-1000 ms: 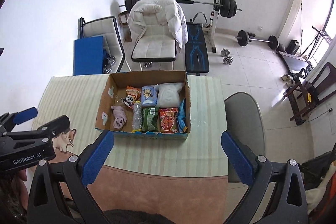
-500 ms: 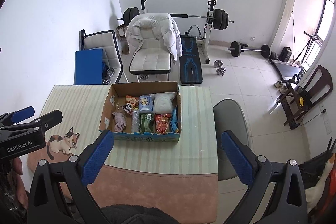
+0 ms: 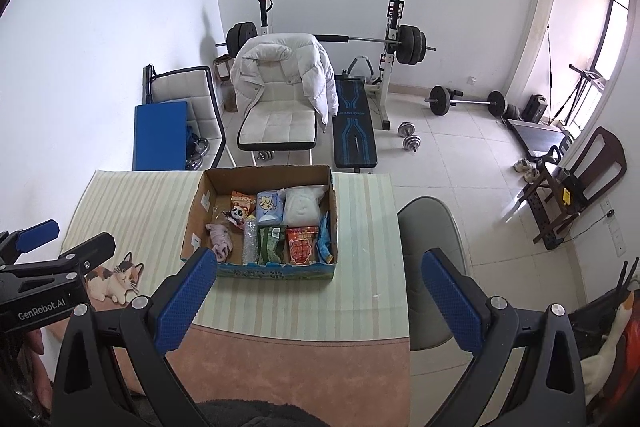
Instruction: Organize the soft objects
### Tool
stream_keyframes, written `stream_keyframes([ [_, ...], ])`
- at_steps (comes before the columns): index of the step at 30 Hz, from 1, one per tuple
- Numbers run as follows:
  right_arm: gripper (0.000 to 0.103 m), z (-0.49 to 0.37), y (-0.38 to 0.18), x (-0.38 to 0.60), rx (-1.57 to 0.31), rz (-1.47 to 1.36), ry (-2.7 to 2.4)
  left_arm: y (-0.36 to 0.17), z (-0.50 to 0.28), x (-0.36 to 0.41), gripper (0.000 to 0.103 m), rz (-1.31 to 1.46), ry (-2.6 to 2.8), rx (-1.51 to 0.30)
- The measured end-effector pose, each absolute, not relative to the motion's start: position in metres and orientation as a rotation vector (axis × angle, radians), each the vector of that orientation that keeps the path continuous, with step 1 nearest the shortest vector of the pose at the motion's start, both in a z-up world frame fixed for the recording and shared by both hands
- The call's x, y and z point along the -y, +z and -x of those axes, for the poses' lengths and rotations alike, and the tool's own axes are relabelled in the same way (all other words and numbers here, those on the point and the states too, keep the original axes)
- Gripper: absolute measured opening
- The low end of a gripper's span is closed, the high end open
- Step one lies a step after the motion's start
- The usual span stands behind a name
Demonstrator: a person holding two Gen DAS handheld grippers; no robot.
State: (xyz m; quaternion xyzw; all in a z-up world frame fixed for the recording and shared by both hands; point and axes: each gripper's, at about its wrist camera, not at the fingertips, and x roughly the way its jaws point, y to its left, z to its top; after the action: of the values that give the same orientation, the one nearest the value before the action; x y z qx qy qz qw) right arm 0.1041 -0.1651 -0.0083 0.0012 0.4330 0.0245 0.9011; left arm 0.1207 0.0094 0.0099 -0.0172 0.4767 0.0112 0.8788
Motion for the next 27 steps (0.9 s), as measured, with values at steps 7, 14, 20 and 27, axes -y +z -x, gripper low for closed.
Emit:
stream_keyframes([
  [7, 0.103, -0.1074, -0.0074, 0.1645, -0.888, 0.002, 0.046, 0.0131, -0.1209, -0.0079, 0.098, 0.029, 0.028, -0.979],
  [14, 0.103, -0.1072, -0.0055, 0.1683, -0.881, -0.001, 0.029, 0.0153, -0.1215, -0.0112, 0.103, 0.038, 0.031, -0.966],
  [20, 0.103, -0.1073, -0.0053, 0.1667, -0.878, 0.005, 0.030, 0.0143, -0.1210, -0.0104, 0.103, 0.033, 0.031, -0.977],
  [27, 0.103, -0.1078, -0.0048, 0.1676, -0.880, 0.007, 0.034, 0.0140, -0.1198, -0.0116, 0.103, 0.034, 0.032, -0.982],
])
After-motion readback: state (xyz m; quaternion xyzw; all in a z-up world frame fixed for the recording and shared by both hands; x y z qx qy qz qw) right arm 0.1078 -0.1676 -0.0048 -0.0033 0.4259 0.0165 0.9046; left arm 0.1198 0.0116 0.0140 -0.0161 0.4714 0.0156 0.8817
